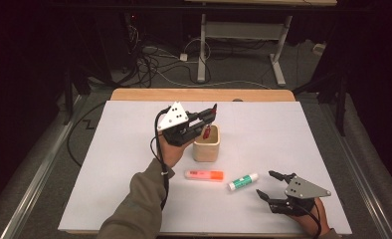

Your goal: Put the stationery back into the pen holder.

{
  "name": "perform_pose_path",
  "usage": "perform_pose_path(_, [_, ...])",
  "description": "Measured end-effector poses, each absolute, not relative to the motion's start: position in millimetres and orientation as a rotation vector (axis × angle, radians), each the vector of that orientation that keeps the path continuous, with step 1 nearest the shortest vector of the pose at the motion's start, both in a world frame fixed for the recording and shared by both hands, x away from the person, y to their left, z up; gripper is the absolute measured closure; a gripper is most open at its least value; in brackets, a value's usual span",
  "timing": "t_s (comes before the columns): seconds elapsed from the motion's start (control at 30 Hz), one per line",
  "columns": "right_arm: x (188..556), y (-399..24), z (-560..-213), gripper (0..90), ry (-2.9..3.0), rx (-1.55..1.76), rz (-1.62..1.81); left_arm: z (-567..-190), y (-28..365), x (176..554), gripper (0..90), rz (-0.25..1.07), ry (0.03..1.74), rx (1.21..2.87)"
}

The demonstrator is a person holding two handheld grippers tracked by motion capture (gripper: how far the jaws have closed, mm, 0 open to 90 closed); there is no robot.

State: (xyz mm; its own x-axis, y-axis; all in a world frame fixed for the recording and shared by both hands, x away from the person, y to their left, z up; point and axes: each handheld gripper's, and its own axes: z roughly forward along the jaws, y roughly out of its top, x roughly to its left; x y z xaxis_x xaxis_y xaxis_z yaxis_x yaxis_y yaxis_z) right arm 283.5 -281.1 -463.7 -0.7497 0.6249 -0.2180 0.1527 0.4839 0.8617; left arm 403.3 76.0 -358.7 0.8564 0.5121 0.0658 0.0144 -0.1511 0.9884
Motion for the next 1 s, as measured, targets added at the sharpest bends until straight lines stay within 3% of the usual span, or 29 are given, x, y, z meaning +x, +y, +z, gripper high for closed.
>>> perform_pose_path(1.0, [283.7, -280.1, -464.6, 29.0, 2.226, 0.642, 1.203, -395.8, 73.0, 420.0, 77.2, 0.419, 0.475, 1.771])
